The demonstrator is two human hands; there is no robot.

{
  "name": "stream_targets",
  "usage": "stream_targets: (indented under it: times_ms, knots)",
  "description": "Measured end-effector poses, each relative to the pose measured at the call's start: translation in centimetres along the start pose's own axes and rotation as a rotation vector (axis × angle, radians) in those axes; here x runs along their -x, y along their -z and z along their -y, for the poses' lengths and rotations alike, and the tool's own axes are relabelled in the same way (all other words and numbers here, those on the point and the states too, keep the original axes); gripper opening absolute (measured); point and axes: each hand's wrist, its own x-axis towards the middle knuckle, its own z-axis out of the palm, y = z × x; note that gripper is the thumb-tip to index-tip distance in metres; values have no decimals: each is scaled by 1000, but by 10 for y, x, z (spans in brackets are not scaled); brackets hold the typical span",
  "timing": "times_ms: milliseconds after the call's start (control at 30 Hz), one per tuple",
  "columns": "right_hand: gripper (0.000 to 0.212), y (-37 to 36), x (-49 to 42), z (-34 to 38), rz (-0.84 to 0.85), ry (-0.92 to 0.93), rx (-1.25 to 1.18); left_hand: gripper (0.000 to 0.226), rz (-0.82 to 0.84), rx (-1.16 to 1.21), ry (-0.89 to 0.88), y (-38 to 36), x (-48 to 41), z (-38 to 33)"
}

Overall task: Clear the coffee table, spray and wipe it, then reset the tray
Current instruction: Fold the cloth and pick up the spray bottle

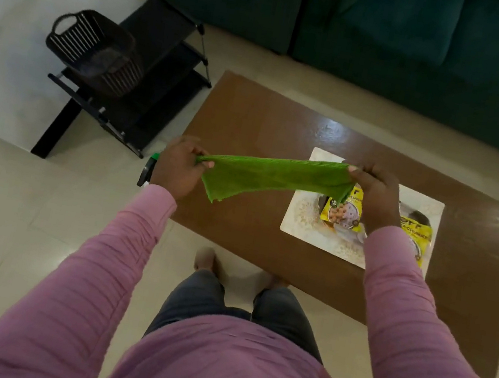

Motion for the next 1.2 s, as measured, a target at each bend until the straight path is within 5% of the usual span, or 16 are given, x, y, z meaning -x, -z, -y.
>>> stream_targets:
  times_ms: [200, 400, 533, 700, 933, 1033, 1100, 1200]
  knots:
    - [25, 8, 4, 16, -3, 189, 53, 14, -32, 229, -16, 12, 9, -15]
    - [13, 1, -2, 18, -119, 126, -7, 20, -112, 352, 63, 18, 10, -24]
    - [24, -19, -8, 28, -171, 125, 201, 15, -129, 429, 176, 12, 8, -30]
    - [23, -69, 22, 48, 16, 154, 304, 13, 36, 554, 229, -18, 23, -68]
    - [32, -90, 44, 55, 331, 178, 114, 42, 298, 943, 241, -23, 39, -100]
    - [43, -82, 38, 58, 340, 197, 155, 30, 205, 558, -63, -12, 35, -90]
    - [43, -82, 35, 63, 375, 182, 150, 57, 131, 122, -302, -7, 24, -82]
    - [39, -81, 28, 67, 484, 153, 126, 55, 368, -257, -374, 3, 6, -76]
